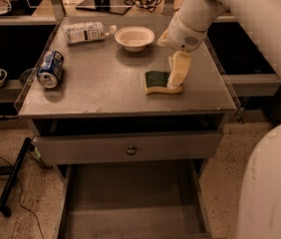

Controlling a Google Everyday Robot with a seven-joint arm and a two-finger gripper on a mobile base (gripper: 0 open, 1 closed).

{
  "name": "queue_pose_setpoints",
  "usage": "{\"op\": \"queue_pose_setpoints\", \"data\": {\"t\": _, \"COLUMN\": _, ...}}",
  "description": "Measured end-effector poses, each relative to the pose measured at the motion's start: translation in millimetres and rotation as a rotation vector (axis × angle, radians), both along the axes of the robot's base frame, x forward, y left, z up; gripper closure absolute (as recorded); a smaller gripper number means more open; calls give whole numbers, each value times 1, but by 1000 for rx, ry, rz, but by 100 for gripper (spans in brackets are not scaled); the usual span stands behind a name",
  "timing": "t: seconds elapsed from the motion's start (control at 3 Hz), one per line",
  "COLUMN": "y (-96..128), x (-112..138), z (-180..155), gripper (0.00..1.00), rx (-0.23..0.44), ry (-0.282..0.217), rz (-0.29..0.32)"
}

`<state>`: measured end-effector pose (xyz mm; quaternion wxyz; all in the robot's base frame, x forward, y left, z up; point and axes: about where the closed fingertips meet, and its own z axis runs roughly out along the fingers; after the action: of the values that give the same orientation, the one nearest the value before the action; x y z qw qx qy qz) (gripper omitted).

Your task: Place sponge into middle drawer

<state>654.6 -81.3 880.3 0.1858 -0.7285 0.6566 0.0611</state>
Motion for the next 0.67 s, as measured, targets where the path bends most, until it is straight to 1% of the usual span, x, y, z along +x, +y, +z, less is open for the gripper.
{"op": "queue_pose_setpoints", "data": {"t": 0.33, "y": 3, "x": 0, "z": -17, "gripper": 0, "rx": 6, "ry": 35, "rz": -1}}
{"op": "queue_pose_setpoints", "data": {"t": 0.67, "y": 11, "x": -6, "z": -47, "gripper": 0, "rx": 33, "ry": 103, "rz": 6}}
